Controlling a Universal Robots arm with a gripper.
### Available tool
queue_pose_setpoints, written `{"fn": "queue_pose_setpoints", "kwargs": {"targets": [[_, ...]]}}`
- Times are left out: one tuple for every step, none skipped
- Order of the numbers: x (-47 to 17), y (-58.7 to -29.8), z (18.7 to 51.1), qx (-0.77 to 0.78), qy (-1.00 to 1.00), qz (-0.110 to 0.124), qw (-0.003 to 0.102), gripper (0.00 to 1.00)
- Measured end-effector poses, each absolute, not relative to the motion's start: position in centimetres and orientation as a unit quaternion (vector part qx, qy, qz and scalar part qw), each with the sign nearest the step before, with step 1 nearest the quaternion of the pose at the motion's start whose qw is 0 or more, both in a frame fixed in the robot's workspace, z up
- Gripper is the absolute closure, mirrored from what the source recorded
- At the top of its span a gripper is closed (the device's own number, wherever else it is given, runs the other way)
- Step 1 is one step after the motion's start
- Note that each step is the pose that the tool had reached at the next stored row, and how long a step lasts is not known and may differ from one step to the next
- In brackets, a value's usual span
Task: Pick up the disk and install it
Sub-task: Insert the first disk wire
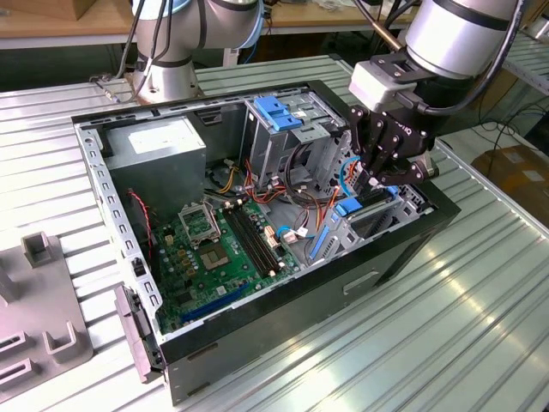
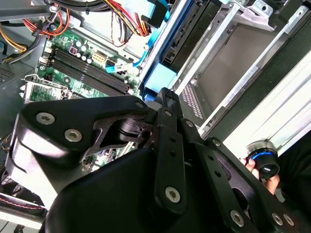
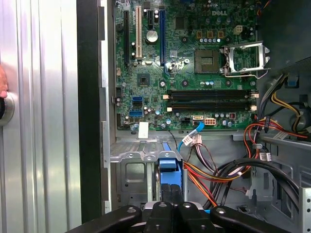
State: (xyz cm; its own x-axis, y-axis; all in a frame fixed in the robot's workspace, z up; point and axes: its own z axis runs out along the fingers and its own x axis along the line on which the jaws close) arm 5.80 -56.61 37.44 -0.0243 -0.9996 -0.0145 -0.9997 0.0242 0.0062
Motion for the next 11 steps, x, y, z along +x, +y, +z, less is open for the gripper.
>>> {"fn": "queue_pose_setpoints", "kwargs": {"targets": [[5.8,-56.6,37.4,-0.698,0.716,0.007,0.003,0.90],[5.8,-56.6,37.4,-0.698,0.716,0.007,0.003,0.90],[5.8,-56.6,37.4,-0.698,0.716,0.007,0.003,0.90],[5.8,-56.6,37.4,-0.698,0.716,0.007,0.003,0.90],[5.8,-56.6,37.4,-0.698,0.716,0.007,0.003,0.90],[5.8,-56.6,37.4,-0.698,0.716,0.007,0.003,0.90],[5.9,-56.6,37.4,-0.698,0.716,0.007,0.003,0.90],[6.0,-56.6,37.4,-0.698,0.716,0.007,0.003,0.90],[6.2,-56.6,37.4,-0.698,0.716,0.007,0.003,0.90],[6.6,-56.6,37.4,-0.698,0.716,0.007,0.003,0.90],[6.9,-56.6,37.4,-0.698,0.716,0.007,0.003,0.90]]}}
